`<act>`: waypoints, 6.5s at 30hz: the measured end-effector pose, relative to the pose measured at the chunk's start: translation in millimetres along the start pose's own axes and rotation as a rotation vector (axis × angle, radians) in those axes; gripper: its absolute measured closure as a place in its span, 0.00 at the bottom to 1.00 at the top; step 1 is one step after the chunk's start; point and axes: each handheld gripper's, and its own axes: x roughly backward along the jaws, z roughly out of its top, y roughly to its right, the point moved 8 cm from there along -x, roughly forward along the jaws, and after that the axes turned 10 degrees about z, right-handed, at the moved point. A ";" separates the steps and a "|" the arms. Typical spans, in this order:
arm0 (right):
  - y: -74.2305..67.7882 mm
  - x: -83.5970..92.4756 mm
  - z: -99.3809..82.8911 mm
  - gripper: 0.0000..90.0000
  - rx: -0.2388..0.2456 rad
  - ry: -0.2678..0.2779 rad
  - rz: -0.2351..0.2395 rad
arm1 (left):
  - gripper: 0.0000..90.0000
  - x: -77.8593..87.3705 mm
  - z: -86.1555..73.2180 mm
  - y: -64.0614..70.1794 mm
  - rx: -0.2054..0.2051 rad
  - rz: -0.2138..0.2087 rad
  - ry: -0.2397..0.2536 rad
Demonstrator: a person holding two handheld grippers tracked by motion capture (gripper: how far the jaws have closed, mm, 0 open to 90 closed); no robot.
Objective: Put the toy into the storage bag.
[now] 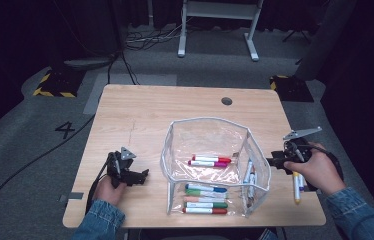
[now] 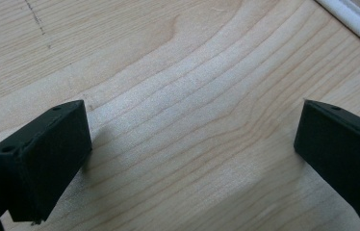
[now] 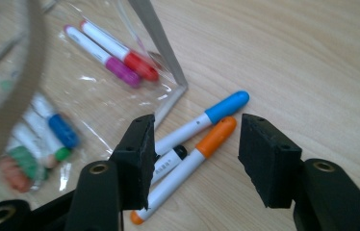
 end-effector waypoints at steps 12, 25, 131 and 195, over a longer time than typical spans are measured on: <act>13.5 -49.0 -35.7 0.55 -0.049 -0.040 0.009 | 0.00 0.0 0.0 0.1 0.001 0.000 0.000; 22.2 -64.7 -51.2 0.62 -0.051 -0.100 -0.056 | 0.00 0.0 0.0 -0.1 0.000 0.000 0.000; -181.6 -46.0 69.1 0.86 0.462 -0.329 0.357 | 0.00 0.5 -0.6 -0.2 -0.004 -0.004 -0.002; -175.2 -43.9 99.1 0.43 0.488 -0.095 0.301 | 0.00 0.1 -0.1 -0.2 -0.002 -0.003 0.003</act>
